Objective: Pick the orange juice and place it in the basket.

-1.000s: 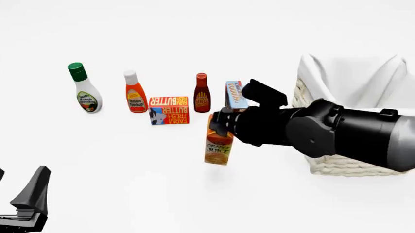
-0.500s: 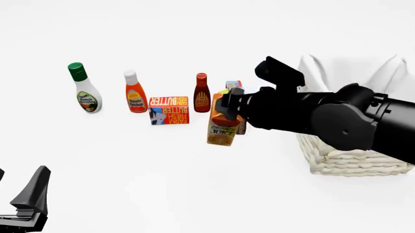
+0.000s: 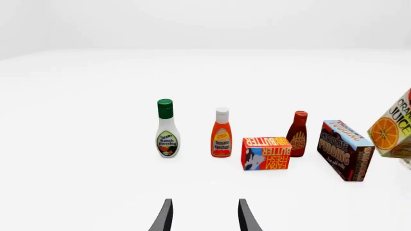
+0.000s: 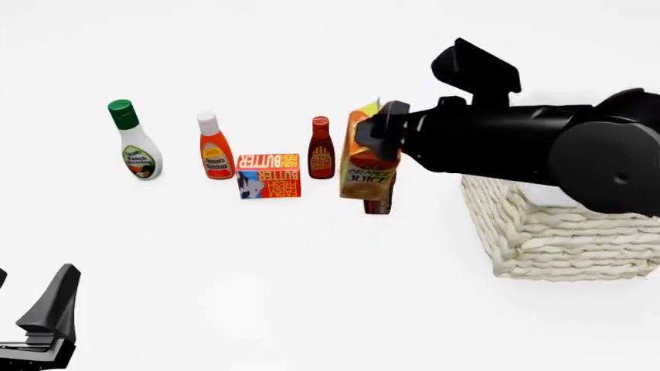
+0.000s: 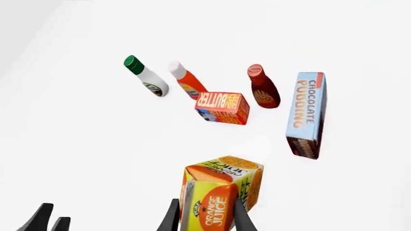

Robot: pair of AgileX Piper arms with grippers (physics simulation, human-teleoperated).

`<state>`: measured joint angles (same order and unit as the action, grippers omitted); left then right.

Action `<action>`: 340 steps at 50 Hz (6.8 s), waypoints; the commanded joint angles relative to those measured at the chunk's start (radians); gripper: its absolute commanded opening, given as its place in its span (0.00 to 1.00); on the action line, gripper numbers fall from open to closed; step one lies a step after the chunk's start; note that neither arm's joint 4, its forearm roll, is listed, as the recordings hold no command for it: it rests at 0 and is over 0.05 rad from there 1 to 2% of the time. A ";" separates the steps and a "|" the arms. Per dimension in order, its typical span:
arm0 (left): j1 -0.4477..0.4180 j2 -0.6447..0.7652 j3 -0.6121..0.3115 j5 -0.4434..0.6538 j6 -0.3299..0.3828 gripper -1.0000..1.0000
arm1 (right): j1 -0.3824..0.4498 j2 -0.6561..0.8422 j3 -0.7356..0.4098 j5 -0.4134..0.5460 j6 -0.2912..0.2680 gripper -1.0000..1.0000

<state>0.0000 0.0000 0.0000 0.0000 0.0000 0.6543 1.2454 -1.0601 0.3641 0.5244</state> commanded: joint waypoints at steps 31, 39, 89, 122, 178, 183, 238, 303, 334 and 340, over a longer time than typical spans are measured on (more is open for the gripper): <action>0.000 0.000 0.000 0.000 0.000 1.00 | -0.084 -0.092 -0.295 0.286 -0.214 0.00; 0.000 0.000 0.000 0.000 0.000 1.00 | -0.127 -0.092 -0.363 0.344 -0.272 0.00; 0.000 0.000 0.000 0.000 0.000 1.00 | -0.487 -0.213 -0.314 0.392 -0.426 0.00; 0.000 0.000 0.000 0.000 0.000 1.00 | -0.614 -0.279 -0.323 0.451 -0.472 0.00; 0.000 0.000 0.000 0.000 0.000 1.00 | -0.757 -0.126 -0.106 0.153 -0.382 0.00; 0.000 0.000 0.000 0.000 0.000 1.00 | -0.747 -0.130 -0.078 0.136 -0.364 0.00; 0.000 0.000 0.000 0.000 0.000 1.00 | -0.802 0.072 -0.044 0.025 -0.364 0.00; 0.000 0.000 0.000 0.000 0.000 1.00 | -0.860 0.273 -0.065 -0.066 -0.391 0.00; 0.000 0.000 0.000 0.000 0.000 1.00 | -0.858 0.227 -0.048 -0.074 -0.378 1.00; 0.000 0.000 0.000 0.000 0.000 1.00 | -0.861 0.201 -0.049 -0.061 -0.395 1.00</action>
<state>0.0000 0.0000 0.0000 0.0000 0.0000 -0.2040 1.4743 -1.1106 0.2939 0.1418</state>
